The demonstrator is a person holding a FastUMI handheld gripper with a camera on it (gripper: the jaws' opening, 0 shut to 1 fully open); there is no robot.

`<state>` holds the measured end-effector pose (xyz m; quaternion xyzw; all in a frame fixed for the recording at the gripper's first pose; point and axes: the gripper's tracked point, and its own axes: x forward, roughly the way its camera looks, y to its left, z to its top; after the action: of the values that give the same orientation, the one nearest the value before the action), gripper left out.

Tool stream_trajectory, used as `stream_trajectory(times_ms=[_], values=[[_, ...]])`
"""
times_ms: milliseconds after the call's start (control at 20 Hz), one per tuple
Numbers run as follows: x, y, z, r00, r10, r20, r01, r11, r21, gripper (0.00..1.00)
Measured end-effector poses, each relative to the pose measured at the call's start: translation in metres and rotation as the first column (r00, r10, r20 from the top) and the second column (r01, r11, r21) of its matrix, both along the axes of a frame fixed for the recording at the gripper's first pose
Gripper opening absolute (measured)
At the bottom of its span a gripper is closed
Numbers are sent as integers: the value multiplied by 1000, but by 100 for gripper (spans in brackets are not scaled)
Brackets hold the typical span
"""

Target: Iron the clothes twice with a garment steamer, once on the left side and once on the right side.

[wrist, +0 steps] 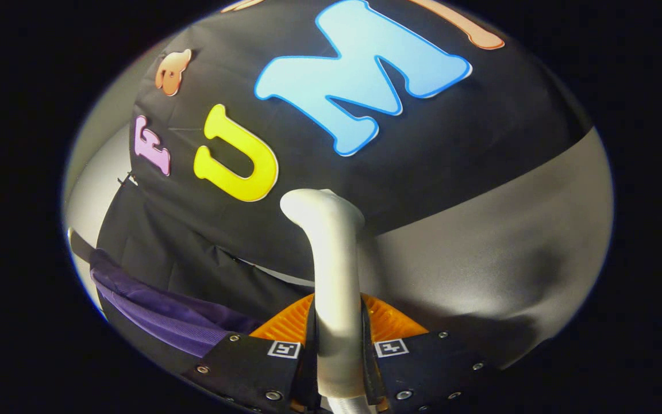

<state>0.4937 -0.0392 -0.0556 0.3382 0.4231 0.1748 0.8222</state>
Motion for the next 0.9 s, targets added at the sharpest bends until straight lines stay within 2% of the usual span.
stream_trajectory(times_ms=[150,450,900], values=[[-21,-5,22,994,-32,107,38,998,-58,32],[-99,10,67,969,-63,240,81,994,-68,32],[-212,45,126,887,-103,449,165,981,-102,32]])
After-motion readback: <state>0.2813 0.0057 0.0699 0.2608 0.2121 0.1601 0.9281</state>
